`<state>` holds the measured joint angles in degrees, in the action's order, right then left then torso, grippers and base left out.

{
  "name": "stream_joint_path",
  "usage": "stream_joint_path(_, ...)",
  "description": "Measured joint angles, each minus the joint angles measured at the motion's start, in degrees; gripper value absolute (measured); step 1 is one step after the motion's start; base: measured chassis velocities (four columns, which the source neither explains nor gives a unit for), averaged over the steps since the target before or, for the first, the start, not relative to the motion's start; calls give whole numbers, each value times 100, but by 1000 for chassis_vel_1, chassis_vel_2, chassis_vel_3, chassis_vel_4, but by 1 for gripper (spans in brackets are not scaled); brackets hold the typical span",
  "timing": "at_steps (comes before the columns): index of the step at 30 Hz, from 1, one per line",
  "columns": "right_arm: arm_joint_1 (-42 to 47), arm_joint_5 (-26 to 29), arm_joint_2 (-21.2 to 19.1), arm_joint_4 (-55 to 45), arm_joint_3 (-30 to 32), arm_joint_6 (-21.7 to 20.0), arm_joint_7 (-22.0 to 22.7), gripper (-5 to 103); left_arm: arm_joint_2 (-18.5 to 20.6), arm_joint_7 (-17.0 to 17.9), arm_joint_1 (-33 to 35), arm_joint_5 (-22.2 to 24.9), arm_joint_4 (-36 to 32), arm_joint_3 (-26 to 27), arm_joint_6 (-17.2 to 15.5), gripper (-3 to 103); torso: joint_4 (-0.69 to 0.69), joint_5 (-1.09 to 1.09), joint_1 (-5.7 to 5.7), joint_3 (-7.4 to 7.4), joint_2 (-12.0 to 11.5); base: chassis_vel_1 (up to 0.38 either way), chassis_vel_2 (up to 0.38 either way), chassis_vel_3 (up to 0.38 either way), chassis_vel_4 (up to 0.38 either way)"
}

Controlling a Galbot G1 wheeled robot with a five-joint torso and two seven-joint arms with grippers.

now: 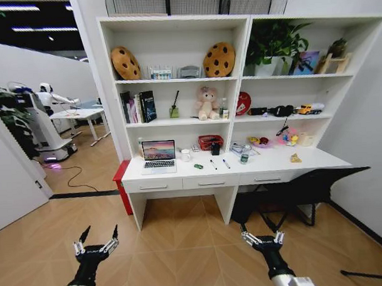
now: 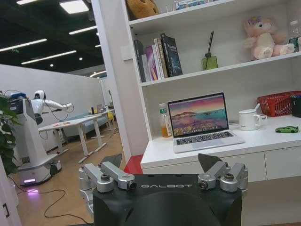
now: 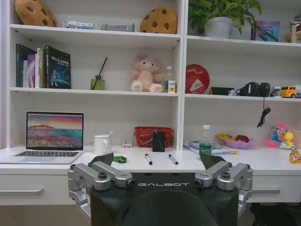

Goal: Organize the objects on the table.

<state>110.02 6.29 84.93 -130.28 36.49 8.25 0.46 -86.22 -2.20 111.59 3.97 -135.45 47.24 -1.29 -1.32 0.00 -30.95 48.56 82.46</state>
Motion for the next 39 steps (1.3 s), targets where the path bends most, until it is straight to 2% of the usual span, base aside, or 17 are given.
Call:
stream_joint_path(22,21,47,-12,-21,-4,-9,9,100,-34,1,29,-86,0,-54,51,92,0,0,0,0,0,0,0,0,0)
stream_joint_path(28,5,81,-9,50,0,160,-34,100,-61,1,27,-99,14,-54,78,92,0,0,0,0,0,0,0,0,0)
stream_joint_path(39,-5,112,4,44,-20,207,30,100,-83,17,24,-114,21,-61,90,92,0,-1,-1,0,0,-108,116,118,-123)
